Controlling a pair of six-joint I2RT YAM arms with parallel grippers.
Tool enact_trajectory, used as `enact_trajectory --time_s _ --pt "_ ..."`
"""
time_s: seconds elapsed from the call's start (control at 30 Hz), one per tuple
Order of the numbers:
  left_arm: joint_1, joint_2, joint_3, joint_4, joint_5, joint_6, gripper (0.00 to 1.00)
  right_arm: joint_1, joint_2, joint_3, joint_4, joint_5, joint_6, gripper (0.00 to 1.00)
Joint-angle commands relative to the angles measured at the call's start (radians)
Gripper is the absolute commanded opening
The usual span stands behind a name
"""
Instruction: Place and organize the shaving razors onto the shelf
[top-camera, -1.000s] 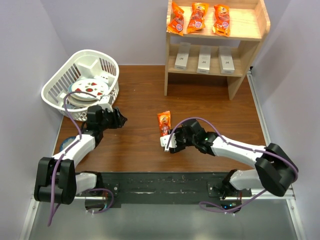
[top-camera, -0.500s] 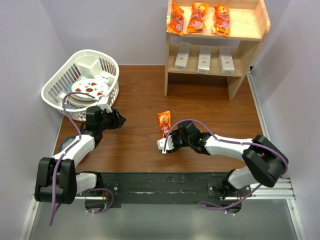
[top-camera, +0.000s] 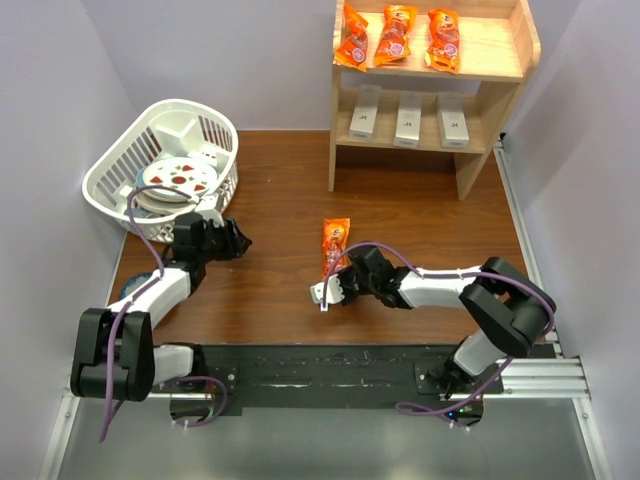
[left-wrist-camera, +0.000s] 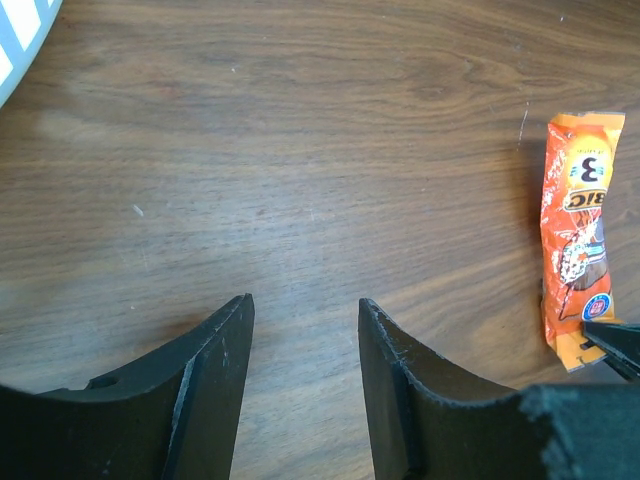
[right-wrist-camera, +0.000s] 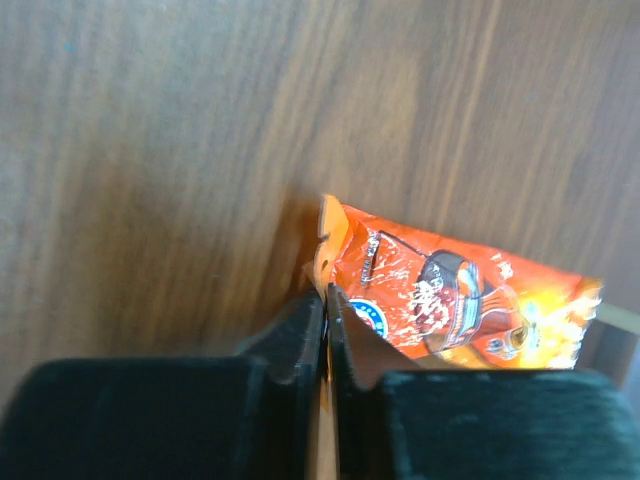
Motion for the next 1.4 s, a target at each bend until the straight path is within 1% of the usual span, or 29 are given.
enact_trajectory --time_s 0.0,0.03,0.07,0.1,0.17,0.2,0.23,0.27,0.3,0.4,0.43,0.53,0.57,0.63,0.67,0.73,0.77,0.8,0.87,0.9,1.0,1.17,1.2,1.3,1.37 --pt "0.008 0.008 0.021 0.064 -0.005 0.004 0.51 0.004 -0.049 0.019 0.009 0.025 -0.02 0.0" --pt "0.008 0.007 0.024 0.064 -0.002 0.002 0.51 0.004 -0.069 0.055 -0.024 0.025 -0.014 0.0" --pt "0.008 0.004 0.035 0.061 0.0 0.001 0.51 0.004 -0.125 0.078 -0.06 0.025 -0.005 0.0" --pt "0.008 0.005 0.039 0.06 0.001 -0.002 0.51 0.004 -0.153 0.104 -0.144 0.023 0.009 0.0" --pt "0.008 0.002 0.053 0.057 0.001 -0.005 0.51 0.004 -0.217 0.201 -0.244 0.009 0.017 0.0" --pt "0.008 0.004 0.059 0.057 0.003 -0.01 0.51 0.003 -0.275 0.236 -0.337 -0.001 0.032 0.0" --pt "0.008 0.004 0.062 0.058 0.004 -0.012 0.51 0.004 -0.3 0.311 -0.382 -0.006 0.035 0.0" --pt "0.008 0.005 0.073 0.058 0.006 -0.015 0.51 0.003 -0.32 0.35 -0.425 -0.014 0.04 0.0" --pt "0.008 0.01 0.079 0.058 0.009 -0.021 0.51 0.003 -0.36 0.39 -0.504 -0.018 0.042 0.0" --pt "0.008 0.021 0.104 0.06 0.021 -0.031 0.51 0.003 -0.402 0.554 -0.568 0.032 0.048 0.0" --pt "0.008 0.025 0.116 0.058 0.026 -0.035 0.51 0.003 -0.402 0.581 -0.571 0.099 0.049 0.0" --pt "0.008 0.034 0.136 0.06 0.031 -0.041 0.51 -0.037 -0.39 0.693 -0.554 0.185 0.039 0.0" --pt "0.008 0.039 0.139 0.06 0.031 -0.042 0.51 -0.068 -0.384 0.72 -0.54 0.209 0.035 0.0" --pt "0.008 0.047 0.148 0.061 0.032 -0.047 0.51 -0.105 -0.348 0.81 -0.485 0.244 0.029 0.0" --pt "0.008 0.048 0.15 0.061 0.032 -0.048 0.51 -0.147 -0.331 0.842 -0.458 0.299 0.026 0.0" --pt "0.008 0.053 0.153 0.069 0.037 -0.053 0.51 -0.195 -0.283 0.924 -0.327 0.359 0.038 0.0" --pt "0.008 0.056 0.153 0.069 0.038 -0.053 0.51 -0.245 -0.267 0.948 -0.266 0.408 0.049 0.0" --pt "0.008 0.057 0.151 0.069 0.04 -0.055 0.51 -0.273 -0.252 1.0 -0.156 0.431 0.075 0.0" --pt "0.008 0.057 0.15 0.072 0.04 -0.053 0.51 -0.35 -0.195 1.065 -0.073 0.459 0.109 0.0" --pt "0.008 0.053 0.15 0.071 0.04 -0.051 0.51 -0.375 -0.172 1.145 -0.048 0.466 0.138 0.0" --pt "0.008 0.044 0.147 0.063 0.038 -0.047 0.51 -0.465 -0.101 1.285 -0.039 0.444 0.184 0.0" --pt "0.008 0.021 0.119 0.067 0.029 -0.042 0.52 -0.575 -0.015 1.436 -0.049 0.398 0.218 0.0" --pt "0.008 0.008 0.111 0.07 0.029 -0.042 0.52 -0.588 0.009 1.485 -0.071 0.388 0.244 0.0" --pt "0.008 -0.007 0.088 0.08 0.024 -0.042 0.52 -0.622 0.038 1.56 -0.114 0.358 0.276 0.0" --pt "0.008 -0.018 0.075 0.083 0.02 -0.042 0.53 -0.626 0.051 1.582 -0.114 0.344 0.29 0.0"
